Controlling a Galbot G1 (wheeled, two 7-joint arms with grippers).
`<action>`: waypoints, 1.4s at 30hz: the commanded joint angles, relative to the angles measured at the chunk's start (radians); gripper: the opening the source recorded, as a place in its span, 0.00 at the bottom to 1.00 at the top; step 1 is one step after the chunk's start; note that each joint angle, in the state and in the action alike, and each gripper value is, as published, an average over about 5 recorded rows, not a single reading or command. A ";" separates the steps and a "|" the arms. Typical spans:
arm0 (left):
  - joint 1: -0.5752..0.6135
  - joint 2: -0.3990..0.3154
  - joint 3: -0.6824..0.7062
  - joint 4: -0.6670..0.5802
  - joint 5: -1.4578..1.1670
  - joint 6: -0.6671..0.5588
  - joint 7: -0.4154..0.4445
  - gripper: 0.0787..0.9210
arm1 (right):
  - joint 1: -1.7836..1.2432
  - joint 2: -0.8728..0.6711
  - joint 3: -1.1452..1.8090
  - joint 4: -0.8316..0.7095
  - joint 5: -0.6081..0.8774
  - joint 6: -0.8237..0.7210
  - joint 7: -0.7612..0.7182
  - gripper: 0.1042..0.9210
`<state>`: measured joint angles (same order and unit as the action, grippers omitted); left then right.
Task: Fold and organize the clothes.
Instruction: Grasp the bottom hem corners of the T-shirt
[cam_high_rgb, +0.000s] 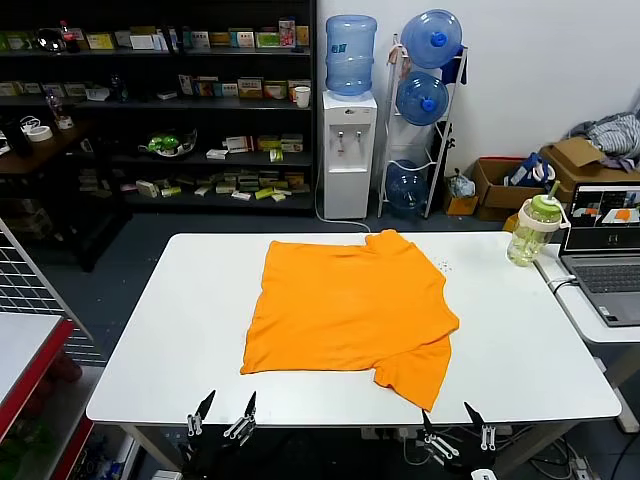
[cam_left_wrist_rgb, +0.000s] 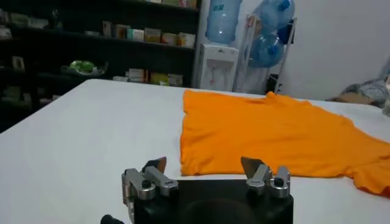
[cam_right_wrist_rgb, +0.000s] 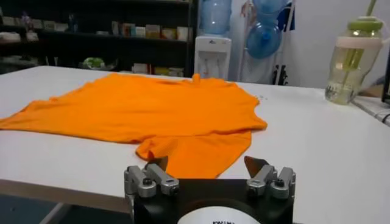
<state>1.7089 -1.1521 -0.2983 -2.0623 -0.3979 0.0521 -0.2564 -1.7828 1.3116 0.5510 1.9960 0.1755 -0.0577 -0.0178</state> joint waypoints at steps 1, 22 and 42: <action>-0.087 0.002 0.017 0.054 -0.052 0.031 -0.003 0.88 | 0.127 -0.004 -0.017 -0.091 0.030 -0.048 0.022 0.88; -0.436 -0.012 0.113 0.343 -0.143 0.179 -0.038 0.85 | 0.222 0.039 -0.080 -0.164 0.000 -0.170 0.037 0.71; -0.396 -0.026 0.114 0.283 -0.106 0.188 -0.035 0.18 | 0.177 0.032 -0.077 -0.105 0.023 -0.145 0.029 0.04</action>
<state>1.3253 -1.1775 -0.1873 -1.7780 -0.5045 0.2317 -0.2914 -1.6018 1.3419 0.4758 1.8667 0.1918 -0.2197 0.0143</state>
